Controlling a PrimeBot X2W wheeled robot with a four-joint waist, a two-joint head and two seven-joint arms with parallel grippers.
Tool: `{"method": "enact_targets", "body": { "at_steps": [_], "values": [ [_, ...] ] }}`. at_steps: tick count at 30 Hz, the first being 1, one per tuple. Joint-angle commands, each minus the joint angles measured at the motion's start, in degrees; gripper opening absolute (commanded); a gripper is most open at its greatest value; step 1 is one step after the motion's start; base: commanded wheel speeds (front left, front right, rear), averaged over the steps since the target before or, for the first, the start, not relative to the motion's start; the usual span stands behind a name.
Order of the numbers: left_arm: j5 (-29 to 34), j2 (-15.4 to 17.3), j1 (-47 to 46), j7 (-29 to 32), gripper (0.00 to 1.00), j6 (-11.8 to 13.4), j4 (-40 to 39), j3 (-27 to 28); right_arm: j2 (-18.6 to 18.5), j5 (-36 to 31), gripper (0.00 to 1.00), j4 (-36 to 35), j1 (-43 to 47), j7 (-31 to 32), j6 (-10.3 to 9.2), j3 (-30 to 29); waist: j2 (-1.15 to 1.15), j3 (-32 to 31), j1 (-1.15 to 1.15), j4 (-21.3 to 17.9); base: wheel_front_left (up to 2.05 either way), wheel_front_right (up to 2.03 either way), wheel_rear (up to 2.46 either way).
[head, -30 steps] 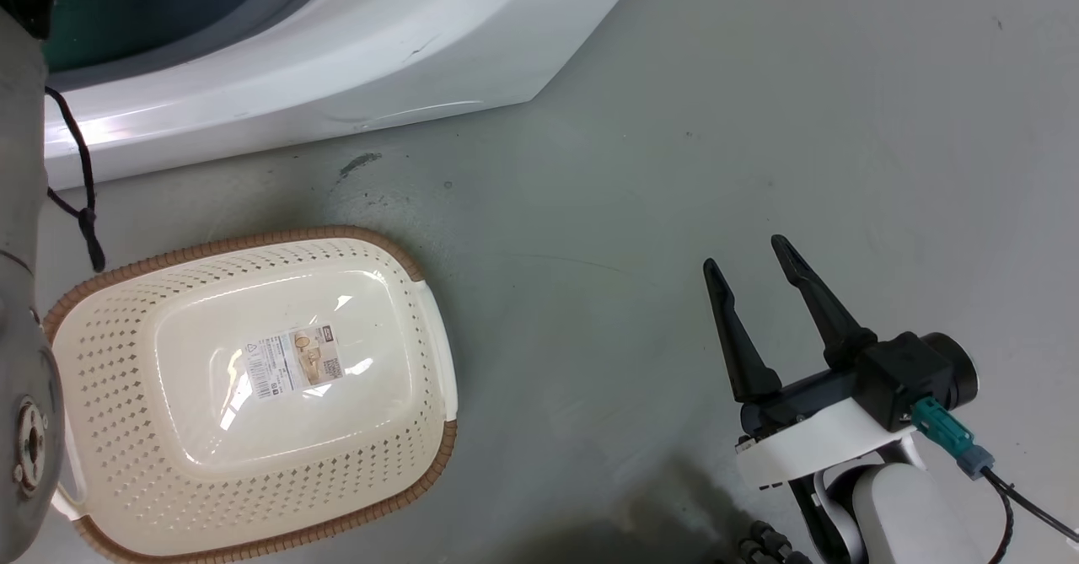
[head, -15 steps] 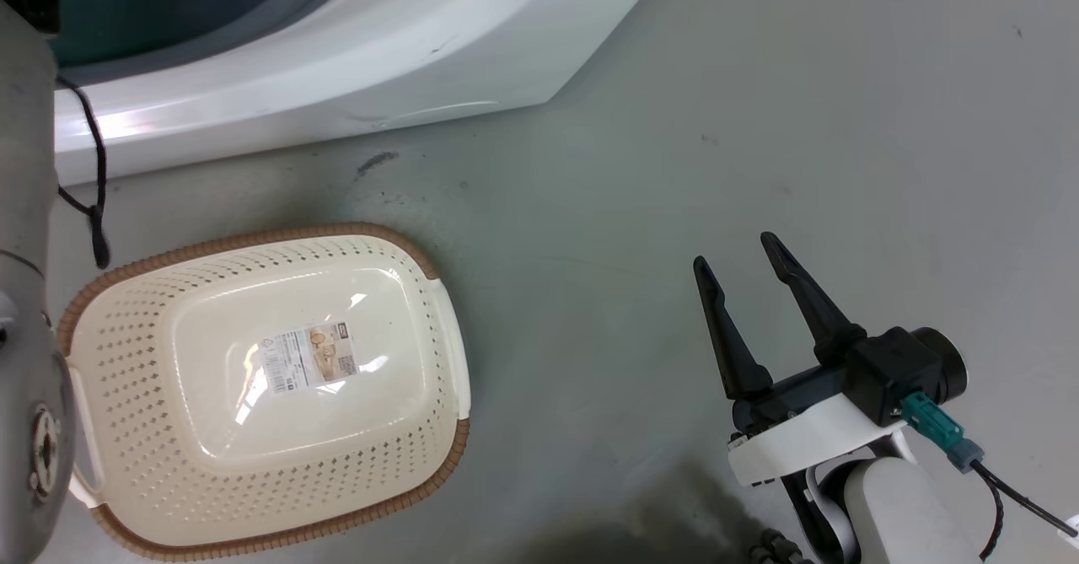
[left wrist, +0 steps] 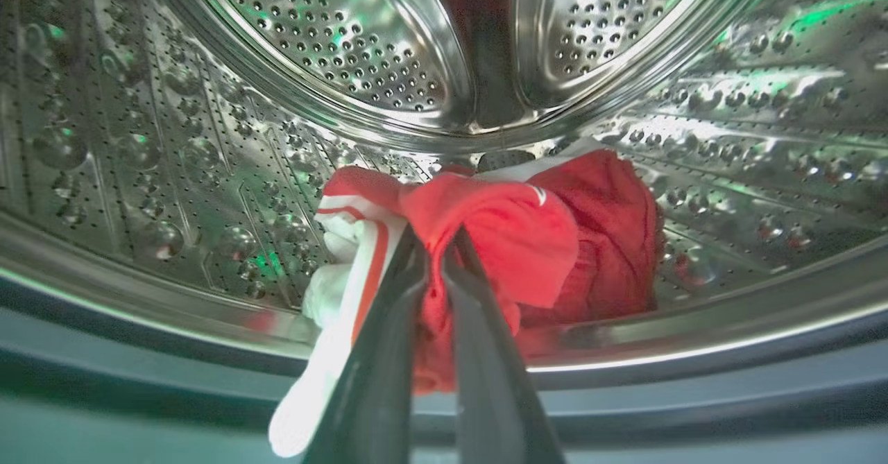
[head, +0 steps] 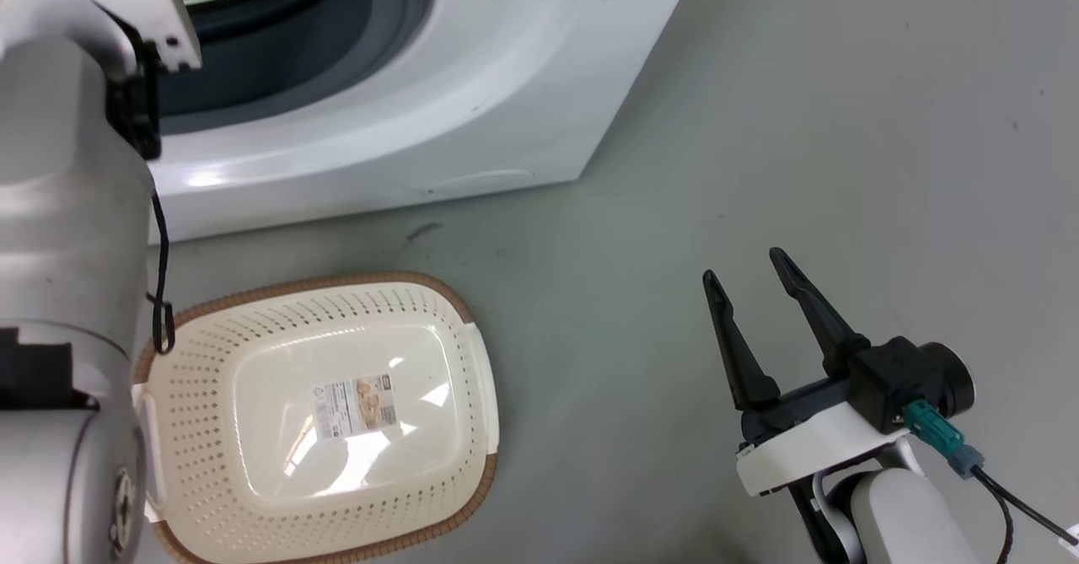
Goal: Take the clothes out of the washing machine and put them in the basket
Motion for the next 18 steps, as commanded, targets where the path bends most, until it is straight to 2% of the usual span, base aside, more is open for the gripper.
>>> {"method": "enact_targets", "body": {
  "at_steps": [1, 9, 18],
  "values": [
    [-0.84, -0.56, 1.51, -1.8, 0.0, -0.31, 0.18, 0.42, -0.01, 0.03, 1.0, -0.37, 0.71, 0.28, -0.04, -0.36, 0.0, -2.32, 0.0, 0.78, 0.0, 0.0, 0.0],
    [-3.14, -3.16, 9.64, -5.61, 0.0, -2.03, -1.08, 1.78, 0.0, 0.15, 1.0, -0.4, 3.73, 1.26, -0.03, -1.67, 0.0, -9.23, 0.0, 2.78, 0.0, 0.0, 0.0],
    [-4.15, -4.97, 23.6, -5.73, 0.0, -3.27, -14.14, 5.23, -0.01, 0.91, 1.0, -0.69, 7.51, 2.37, -0.04, -2.17, 0.0, -17.88, 0.0, 5.03, 0.0, 0.0, 0.0]
  ]
}}
